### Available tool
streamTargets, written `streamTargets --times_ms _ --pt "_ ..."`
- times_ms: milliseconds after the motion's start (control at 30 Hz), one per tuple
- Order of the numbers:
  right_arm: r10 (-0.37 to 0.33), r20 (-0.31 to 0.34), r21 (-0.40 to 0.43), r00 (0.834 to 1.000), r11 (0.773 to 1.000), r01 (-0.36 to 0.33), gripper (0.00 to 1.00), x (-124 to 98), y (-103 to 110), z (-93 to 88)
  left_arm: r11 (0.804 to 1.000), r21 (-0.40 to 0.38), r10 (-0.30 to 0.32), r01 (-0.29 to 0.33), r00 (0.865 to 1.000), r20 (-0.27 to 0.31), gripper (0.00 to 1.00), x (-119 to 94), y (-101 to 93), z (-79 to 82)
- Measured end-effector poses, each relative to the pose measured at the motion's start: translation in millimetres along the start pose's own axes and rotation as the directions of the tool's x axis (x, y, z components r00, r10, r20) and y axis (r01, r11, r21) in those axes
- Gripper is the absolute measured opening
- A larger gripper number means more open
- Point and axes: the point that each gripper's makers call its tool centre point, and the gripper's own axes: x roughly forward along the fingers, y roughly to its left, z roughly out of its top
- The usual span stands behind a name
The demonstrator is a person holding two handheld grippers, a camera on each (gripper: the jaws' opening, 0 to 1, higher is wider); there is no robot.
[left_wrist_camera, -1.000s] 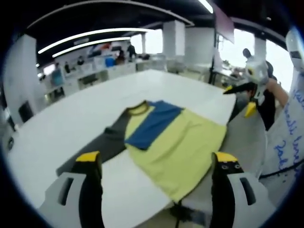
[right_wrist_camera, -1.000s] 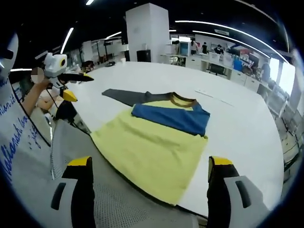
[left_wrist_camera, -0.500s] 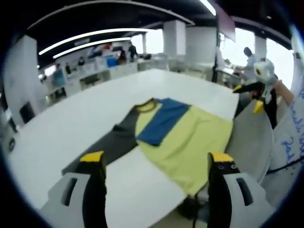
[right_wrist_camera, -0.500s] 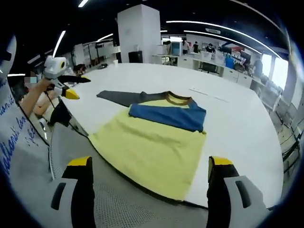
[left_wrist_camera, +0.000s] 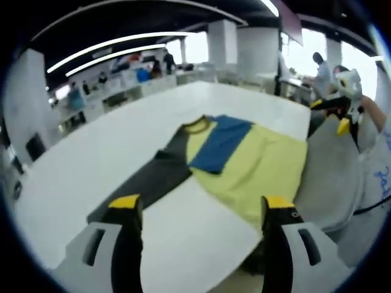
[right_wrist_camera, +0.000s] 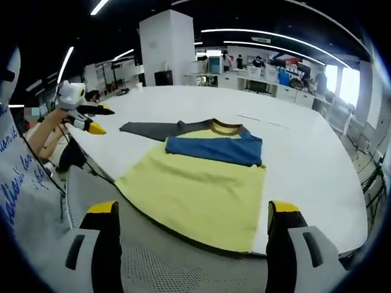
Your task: Fold the garment on the visible template until the final outline fits inside the template.
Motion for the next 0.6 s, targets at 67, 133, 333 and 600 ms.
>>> streamTargets --times_ms 67,133,333,600 --pt "-0.005 -0.002 -0.001 1.000 1.000 0.005 1.00 1 1 0.2 1.000 -0.003 0.019 -0.019 1.000 0.005 0.76 0 7.1 -0.9" --pt "-0.010 0.001 0.004 1.000 1.000 0.010 1.00 1 2 1.5 0.999 -0.006 0.034 -0.034 0.999 -0.003 0.76 2 16.8 -4.6" --pt "-0.024 0.005 -0.001 1.000 1.000 0.024 1.00 1 1 5.2 0.998 -0.005 0.061 -0.061 0.998 -0.014 0.74 4 41.5 -9.8" --pt "-0.031 -0.001 -0.006 1.000 1.000 0.031 1.00 2 0 3.5 0.993 -0.035 0.109 -0.110 0.994 -0.023 0.72 5 75.9 -20.5"
